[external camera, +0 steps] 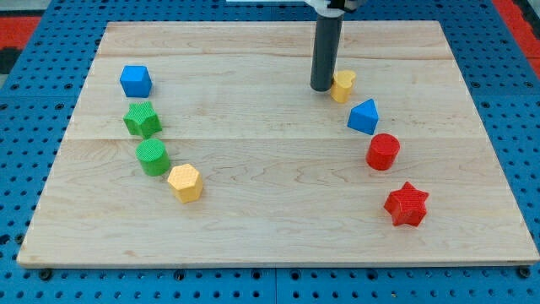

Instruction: Place the hexagon above right to the heart

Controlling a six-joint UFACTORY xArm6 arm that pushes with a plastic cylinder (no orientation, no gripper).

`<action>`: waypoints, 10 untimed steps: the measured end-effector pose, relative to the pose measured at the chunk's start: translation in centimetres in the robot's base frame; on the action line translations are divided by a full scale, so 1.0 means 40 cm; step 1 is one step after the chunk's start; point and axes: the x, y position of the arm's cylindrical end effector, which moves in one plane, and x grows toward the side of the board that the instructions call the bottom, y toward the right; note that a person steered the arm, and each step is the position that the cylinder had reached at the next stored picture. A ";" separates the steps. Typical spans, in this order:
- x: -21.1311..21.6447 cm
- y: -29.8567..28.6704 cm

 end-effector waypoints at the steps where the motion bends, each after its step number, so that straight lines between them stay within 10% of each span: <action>1: -0.025 -0.066; 2: -0.025 -0.071; 6: 0.539 -0.434; 10: 0.281 -0.508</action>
